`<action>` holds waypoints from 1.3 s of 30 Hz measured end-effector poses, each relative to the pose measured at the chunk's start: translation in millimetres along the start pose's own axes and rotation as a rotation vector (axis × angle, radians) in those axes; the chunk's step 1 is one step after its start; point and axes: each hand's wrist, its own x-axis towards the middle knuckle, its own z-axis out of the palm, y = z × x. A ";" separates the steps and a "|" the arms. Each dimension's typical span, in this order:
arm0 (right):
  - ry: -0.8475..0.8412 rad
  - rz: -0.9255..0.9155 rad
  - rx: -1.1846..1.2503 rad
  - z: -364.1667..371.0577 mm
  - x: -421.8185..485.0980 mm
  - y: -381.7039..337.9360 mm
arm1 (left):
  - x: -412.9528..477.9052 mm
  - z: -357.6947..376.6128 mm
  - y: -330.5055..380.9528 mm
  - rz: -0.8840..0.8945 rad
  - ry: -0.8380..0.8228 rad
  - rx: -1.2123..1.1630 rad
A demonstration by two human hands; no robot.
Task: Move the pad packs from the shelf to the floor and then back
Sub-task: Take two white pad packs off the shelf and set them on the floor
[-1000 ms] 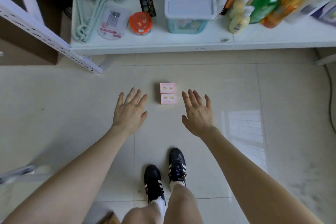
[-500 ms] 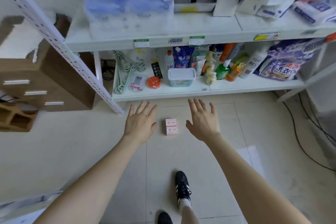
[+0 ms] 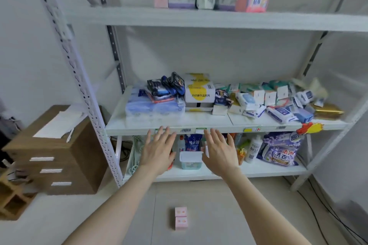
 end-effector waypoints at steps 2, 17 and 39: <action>0.046 0.000 -0.006 -29.1 12.4 9.2 | 13.5 -27.7 1.6 -0.014 0.062 0.008; 0.443 -0.043 -0.033 -211.2 81.6 74.4 | 105.0 -215.1 18.6 -0.021 0.429 0.104; 0.644 -0.028 0.214 -260.4 292.0 88.7 | 293.0 -294.5 -89.1 -0.039 0.590 -0.097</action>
